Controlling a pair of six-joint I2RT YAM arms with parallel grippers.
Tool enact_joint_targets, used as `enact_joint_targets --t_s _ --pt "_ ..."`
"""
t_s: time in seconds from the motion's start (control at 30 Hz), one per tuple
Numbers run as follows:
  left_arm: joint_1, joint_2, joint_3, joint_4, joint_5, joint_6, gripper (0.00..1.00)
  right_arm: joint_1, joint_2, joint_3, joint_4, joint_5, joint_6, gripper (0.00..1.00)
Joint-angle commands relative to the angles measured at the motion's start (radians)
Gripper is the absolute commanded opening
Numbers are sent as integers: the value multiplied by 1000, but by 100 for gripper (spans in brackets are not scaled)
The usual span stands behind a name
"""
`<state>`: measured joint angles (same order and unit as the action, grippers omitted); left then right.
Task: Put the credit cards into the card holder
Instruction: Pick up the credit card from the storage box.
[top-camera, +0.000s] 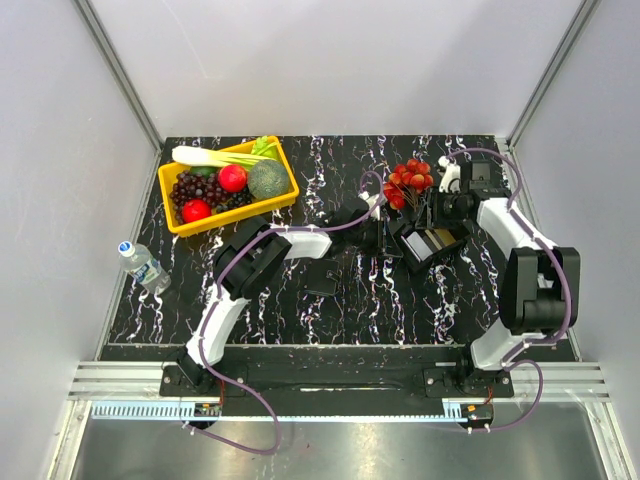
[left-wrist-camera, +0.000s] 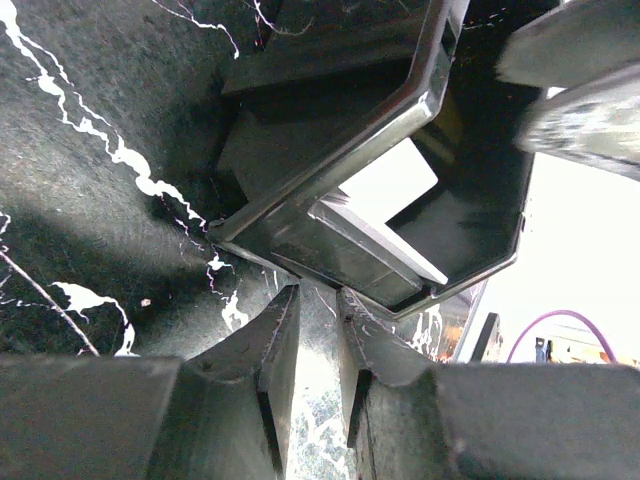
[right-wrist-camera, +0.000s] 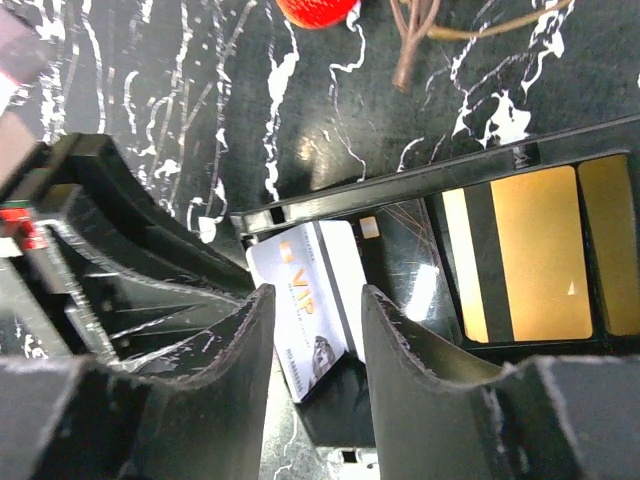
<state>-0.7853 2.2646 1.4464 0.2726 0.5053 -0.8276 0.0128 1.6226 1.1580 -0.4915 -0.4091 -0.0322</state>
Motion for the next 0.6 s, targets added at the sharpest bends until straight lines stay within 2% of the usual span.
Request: enact_joint_targets --t_s 0.0,0.23,0.37,0.53,0.57 --pt "4 -19 2 53 18 2 25 3 80 43 -50 17 -11 44" --pt "6 -17 2 54 19 -1 25 3 167 78 -101 -31 -31 37" --pt "8 -17 2 56 19 -1 25 3 171 82 -110 -56 -37 23" --pt "8 -13 2 63 30 -8 25 3 197 95 -131 -82 -49 21" --pt "9 -13 2 66 30 -10 25 3 204 95 -136 -83 -49 15"
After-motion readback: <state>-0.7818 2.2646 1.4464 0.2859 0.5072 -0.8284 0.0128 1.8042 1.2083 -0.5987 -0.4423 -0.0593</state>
